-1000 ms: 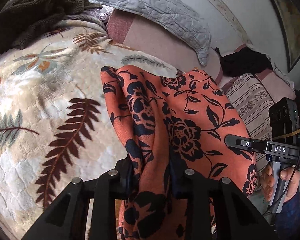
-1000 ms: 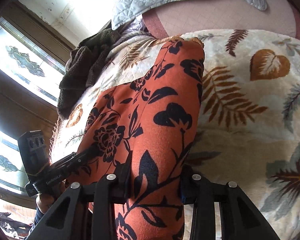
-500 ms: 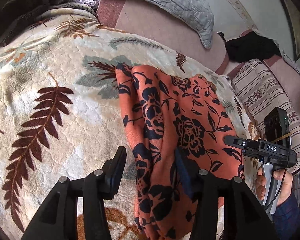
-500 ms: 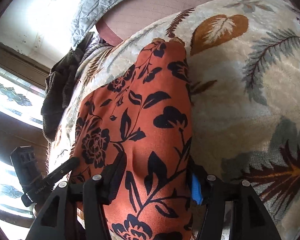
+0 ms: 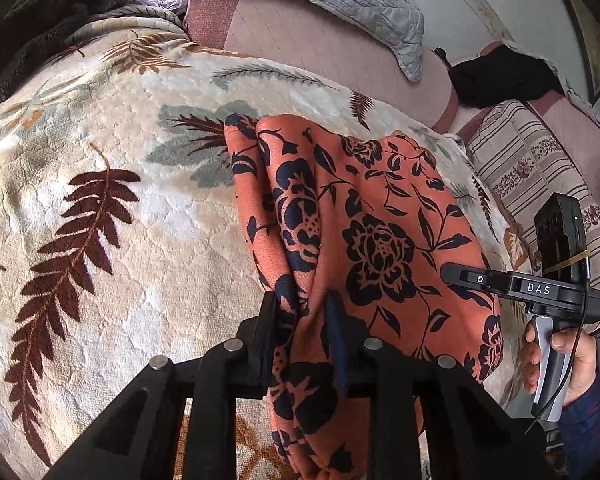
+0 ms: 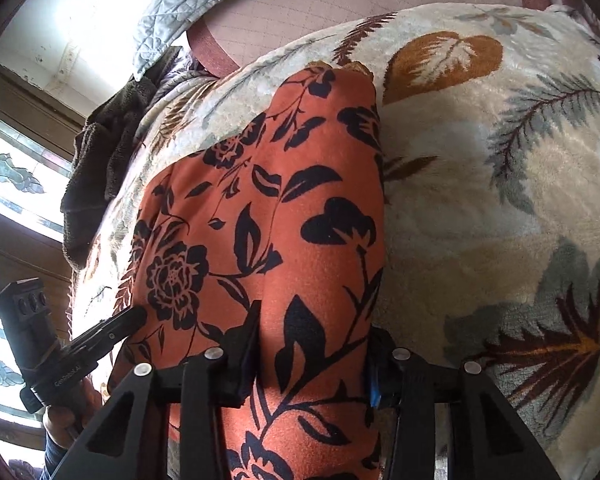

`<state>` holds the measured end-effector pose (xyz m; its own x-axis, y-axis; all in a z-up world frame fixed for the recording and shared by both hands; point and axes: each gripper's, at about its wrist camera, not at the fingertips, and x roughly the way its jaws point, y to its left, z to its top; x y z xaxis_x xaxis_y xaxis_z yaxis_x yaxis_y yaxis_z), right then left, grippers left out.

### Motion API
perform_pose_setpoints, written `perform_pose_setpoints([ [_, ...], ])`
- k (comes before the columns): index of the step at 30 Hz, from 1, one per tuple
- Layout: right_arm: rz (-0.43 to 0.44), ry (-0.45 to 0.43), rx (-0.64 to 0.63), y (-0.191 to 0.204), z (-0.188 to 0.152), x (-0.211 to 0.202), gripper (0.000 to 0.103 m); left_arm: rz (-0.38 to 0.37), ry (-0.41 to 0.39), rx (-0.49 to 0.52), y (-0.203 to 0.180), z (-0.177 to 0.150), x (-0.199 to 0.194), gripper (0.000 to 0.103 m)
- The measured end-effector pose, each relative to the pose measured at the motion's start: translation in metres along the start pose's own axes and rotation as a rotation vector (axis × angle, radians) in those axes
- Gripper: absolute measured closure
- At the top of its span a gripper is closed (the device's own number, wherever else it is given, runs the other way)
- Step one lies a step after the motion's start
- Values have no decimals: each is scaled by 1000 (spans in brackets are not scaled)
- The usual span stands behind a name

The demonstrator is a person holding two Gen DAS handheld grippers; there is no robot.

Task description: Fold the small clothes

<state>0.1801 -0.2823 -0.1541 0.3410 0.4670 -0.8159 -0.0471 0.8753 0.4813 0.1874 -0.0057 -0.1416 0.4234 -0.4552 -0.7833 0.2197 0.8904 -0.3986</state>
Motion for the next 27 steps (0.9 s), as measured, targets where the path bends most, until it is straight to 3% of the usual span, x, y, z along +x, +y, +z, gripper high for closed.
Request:
perform_pose_setpoints([
  [6,6,-3,25,-4,0,6,43,8,-1,13,-2,0,1,77],
  [10,9,-2,31,-2,1,10,41,21,-4,24,-4,0,0,77],
  [13,16,3,27,-1,3,13,41,26,-9,19,-5,1,0,72],
  [15,26,10,16,-3,5,16,43,41,-7,2,-4,2,2,59],
  [17,26,16,-10,-2,6,18,46,3,32,-42,0,3,10,58],
  [20,17,18,-41,1,5,14,52,-19,53,-63,1,2,18,58],
  [27,-1,16,-77,9,5,11,55,-14,47,-95,-2,1,20,71],
])
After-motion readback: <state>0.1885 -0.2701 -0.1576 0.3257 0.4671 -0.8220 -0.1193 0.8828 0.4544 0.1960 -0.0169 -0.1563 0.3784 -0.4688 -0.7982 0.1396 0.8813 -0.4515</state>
